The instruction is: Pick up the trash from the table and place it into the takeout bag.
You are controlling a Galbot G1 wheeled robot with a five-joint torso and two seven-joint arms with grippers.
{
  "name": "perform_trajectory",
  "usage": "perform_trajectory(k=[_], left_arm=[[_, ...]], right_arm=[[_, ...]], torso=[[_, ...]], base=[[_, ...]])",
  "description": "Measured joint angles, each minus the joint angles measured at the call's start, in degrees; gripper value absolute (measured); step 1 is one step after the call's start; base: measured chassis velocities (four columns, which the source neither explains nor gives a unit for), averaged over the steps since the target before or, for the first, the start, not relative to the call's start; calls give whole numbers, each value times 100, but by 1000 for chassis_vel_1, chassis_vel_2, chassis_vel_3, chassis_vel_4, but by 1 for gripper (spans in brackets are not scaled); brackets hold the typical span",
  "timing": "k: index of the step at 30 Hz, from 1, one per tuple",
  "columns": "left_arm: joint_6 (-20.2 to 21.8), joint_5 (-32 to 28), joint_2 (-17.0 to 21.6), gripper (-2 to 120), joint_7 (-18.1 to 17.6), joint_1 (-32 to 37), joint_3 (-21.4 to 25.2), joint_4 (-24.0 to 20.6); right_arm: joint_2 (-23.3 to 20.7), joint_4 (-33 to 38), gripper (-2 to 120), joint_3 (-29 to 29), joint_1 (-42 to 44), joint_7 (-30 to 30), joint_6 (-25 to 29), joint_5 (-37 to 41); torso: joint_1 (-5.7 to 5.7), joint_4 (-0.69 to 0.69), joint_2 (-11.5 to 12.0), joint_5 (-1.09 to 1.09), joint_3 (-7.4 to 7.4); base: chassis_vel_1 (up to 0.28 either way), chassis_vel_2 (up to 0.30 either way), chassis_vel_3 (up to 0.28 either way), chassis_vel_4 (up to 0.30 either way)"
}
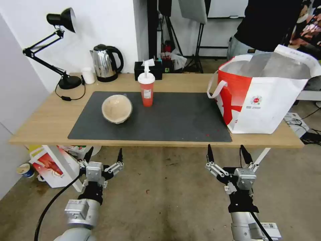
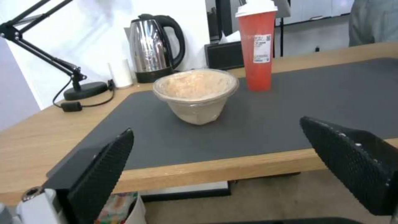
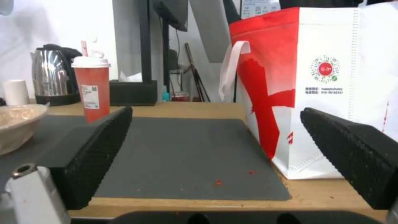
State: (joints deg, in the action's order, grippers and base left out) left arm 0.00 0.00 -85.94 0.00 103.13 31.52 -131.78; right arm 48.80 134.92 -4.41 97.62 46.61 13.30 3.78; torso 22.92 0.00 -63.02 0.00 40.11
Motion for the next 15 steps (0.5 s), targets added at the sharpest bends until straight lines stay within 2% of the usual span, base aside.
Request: perform_trajectory(k=[15], left_arm=[[0, 0, 0, 100, 0, 0, 0, 0]], right_arm=[[-3, -15, 100, 4, -69, -83, -12, 213]], torso=[[0, -1, 0, 0, 0]], base=[[0, 0, 0, 0]])
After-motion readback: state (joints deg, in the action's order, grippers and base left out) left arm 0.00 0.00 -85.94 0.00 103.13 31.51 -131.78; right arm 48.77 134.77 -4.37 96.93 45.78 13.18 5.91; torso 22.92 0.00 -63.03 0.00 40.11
